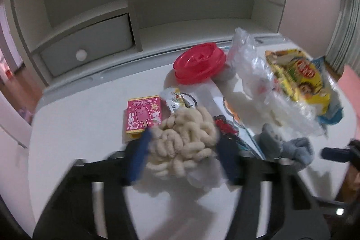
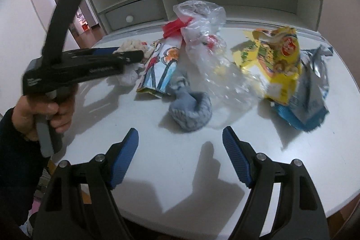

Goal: Collect trash
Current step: 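Grasp the puffed snack with the left tool while the right tool grasps the grey cloth, then carry both items to the black bin and open both tools over it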

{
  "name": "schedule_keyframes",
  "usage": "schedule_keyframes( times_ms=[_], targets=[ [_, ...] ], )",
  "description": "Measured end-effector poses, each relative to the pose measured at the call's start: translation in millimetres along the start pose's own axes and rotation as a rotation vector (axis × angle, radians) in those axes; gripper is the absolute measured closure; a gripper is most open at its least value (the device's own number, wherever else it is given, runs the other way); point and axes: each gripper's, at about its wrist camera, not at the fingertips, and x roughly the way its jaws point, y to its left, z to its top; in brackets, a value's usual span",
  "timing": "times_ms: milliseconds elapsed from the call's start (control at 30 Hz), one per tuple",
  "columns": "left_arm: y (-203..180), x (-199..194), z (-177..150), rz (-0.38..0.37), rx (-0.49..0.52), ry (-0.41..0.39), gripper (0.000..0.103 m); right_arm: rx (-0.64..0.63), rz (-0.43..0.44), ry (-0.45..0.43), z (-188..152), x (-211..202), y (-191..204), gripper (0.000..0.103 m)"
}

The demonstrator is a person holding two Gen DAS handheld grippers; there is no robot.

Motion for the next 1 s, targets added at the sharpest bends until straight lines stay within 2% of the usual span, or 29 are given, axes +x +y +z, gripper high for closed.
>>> schedule_keyframes(
  times_ms=[33, 133, 300, 333, 367, 400, 467, 600, 733, 900, 1000],
  targets=[
    [3, -4, 0, -0.007, -0.012, -0.007, 0.068, 0.002, -0.002, 0.001, 1, 3, 1, 0.028],
    [9, -21, -3, -0.003, -0.02, -0.033, 0.075, 0.014, -0.01, 0.013, 9, 15, 2, 0.033],
    [17, -50, -4, -0.027, -0.036, -0.078, 0.078, 0.032, -0.046, 0.029, 16, 30, 3, 0.043],
    [18, -55, -5, -0.024, -0.038, -0.086, 0.078, 0.033, -0.055, 0.031, 18, 34, 3, 0.05],
    [19, -59, -6, -0.019, -0.038, -0.094, 0.078, 0.031, -0.07, 0.029, 19, 36, 3, 0.067],
    [20, -62, -6, -0.011, -0.038, -0.099, 0.078, 0.028, -0.08, 0.031, 20, 37, 4, 0.077],
    [22, -69, -9, 0.008, -0.043, -0.108, 0.078, 0.039, -0.06, 0.028, 19, 32, 5, 0.082],
    [14, -80, -14, 0.002, -0.032, -0.111, 0.078, 0.015, -0.052, -0.002, 15, 11, 9, 0.084],
    [-21, -85, -18, -0.023, 0.025, -0.124, 0.078, 0.034, -0.04, -0.035, 3, -19, 2, 0.084],
    [-92, -94, -21, -0.141, 0.118, -0.156, 0.078, 0.108, -0.091, -0.1, -26, -73, -33, 0.084],
    [-143, -97, -25, -0.224, 0.184, -0.162, 0.078, 0.181, -0.168, -0.138, -53, -109, -69, 0.084]
  ],
)
